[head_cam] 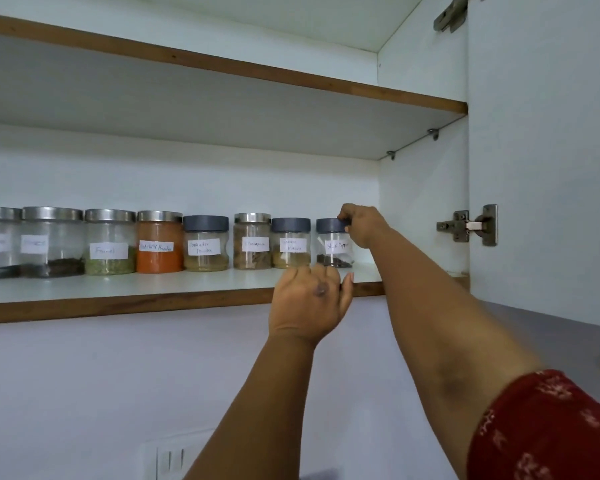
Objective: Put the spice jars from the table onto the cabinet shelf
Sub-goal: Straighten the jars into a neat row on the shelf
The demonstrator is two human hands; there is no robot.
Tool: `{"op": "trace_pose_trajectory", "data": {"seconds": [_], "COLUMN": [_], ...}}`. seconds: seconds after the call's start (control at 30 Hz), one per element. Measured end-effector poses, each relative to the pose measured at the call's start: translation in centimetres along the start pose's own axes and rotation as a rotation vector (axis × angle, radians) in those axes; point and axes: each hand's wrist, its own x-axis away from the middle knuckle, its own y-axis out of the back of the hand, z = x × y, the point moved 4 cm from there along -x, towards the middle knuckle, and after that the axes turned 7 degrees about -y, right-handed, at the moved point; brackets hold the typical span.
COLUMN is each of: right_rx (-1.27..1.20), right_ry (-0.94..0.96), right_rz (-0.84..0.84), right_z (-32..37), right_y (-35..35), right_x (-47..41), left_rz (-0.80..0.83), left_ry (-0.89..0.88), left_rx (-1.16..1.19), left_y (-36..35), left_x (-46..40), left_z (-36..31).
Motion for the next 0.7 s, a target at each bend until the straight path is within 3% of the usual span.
{"op": "trace_pose_trajectory", "data": {"seconds": [0.5, 0.7], "right_rx": [-0.017, -0.333], "right_ry": [0.066, 0.06], "right_rz": [0.011, -0.198], "right_z": [-1.0, -0.6], "right_y": [-2.3, -0.3], "right_x": [-1.5, 0.2], "left_rz": [0.01, 0.133], "left_ry": [0.024, 0.055], "left_rx": [0.042, 0.111], "left_y": [-0.2, 0.1], "left_x": [0.0, -0.4], "left_z": [0.0, 0.0]}}
